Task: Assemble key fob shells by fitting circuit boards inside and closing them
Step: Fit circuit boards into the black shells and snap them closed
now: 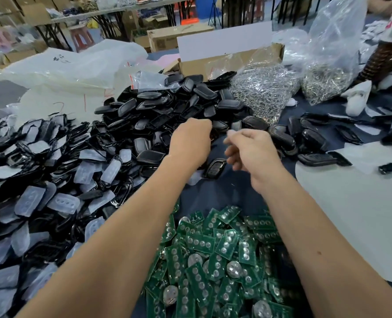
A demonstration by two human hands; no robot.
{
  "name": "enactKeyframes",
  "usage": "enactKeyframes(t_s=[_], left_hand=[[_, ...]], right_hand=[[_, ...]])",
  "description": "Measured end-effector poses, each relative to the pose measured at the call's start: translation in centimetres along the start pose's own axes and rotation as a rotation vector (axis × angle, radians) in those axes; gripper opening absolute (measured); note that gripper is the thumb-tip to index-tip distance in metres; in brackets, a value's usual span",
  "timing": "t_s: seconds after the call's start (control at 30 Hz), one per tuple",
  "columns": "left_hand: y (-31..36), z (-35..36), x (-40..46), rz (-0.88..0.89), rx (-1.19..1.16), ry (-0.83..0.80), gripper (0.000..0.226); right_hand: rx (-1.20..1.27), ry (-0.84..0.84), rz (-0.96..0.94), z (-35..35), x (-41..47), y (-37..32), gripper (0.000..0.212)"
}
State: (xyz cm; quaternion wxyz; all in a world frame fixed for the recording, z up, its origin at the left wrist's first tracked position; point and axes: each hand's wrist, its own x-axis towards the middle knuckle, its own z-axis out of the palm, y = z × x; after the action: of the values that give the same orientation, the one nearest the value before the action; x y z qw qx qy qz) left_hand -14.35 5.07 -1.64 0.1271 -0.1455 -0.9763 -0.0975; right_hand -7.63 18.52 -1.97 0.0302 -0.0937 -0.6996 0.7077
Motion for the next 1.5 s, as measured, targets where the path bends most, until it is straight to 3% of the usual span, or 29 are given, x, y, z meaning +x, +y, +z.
enactKeyframes(t_s=[0.1, 0.17, 0.27, 0.4, 0.57, 0.7, 0.8, 0.9, 1.1, 1.23, 1.33, 1.5], left_hand=[[-1.4, -0.3, -0.9, -0.163, -0.349, 0.102, 0.030], [-2.2, -0.6, -1.6, -0.249, -0.534, 0.207, 0.033], [-2.9, -1.4, -2.3, -0.384, -0.837, 0.318, 0.036], [-3.9, -3.2, -3.1, -0.605, -1.353, 0.371, 0.039], [-5.4, -3.8, -6.1, -0.693, -1.379, 0.359, 0.027], [-6.6, -3.0, -8.7, -0.734, -1.303, 0.310, 0.004], [-7.0, -2.8, -9.6, -0.716, -1.261, 0.310, 0.020], [-6.7, -2.8, -9.7, -0.697, -1.193, 0.344, 0.021], [-5.5, -2.6, -10.4, -0.621, -1.108, 0.336, 0.037], [-4.7, -2.5, -10.5, -0.548, -1.163, 0.270, 0.041], [-4.4, -2.2, -10.5, -0.525, -1.202, 0.228, 0.030], [-4.1, -1.8, -10.6, -0.558, -1.218, 0.273, 0.016]], right_hand=[[-0.360, -0.492, -0.079, -1.0, -0.6, -1.1, 0.026], [-0.647, -0.727, -0.122, -0.8, -1.3, -1.6, 0.018], [-0.926, -0.814, -0.211, 0.8, -2.1, -1.5, 0.020], [-0.884, -0.882, -0.232, 2.3, -2.9, -1.0, 0.019], [-0.849, -0.986, -0.222, 2.3, -3.1, -1.1, 0.016], [-0.727, -0.877, -0.198, 2.0, -2.5, -0.8, 0.024], [-0.375, -0.848, -0.097, 2.5, -2.6, -0.4, 0.027], [-0.073, -0.853, -0.072, 3.4, -3.1, 0.0, 0.031], [0.285, -0.569, -0.096, 4.1, -2.6, 0.6, 0.032], [0.322, -0.479, -0.116, 4.1, -2.3, 1.1, 0.008], [0.297, -0.404, -0.168, 4.2, -2.1, 1.3, 0.023], [0.322, -0.240, -0.162, 4.3, -2.0, 1.2, 0.017]])
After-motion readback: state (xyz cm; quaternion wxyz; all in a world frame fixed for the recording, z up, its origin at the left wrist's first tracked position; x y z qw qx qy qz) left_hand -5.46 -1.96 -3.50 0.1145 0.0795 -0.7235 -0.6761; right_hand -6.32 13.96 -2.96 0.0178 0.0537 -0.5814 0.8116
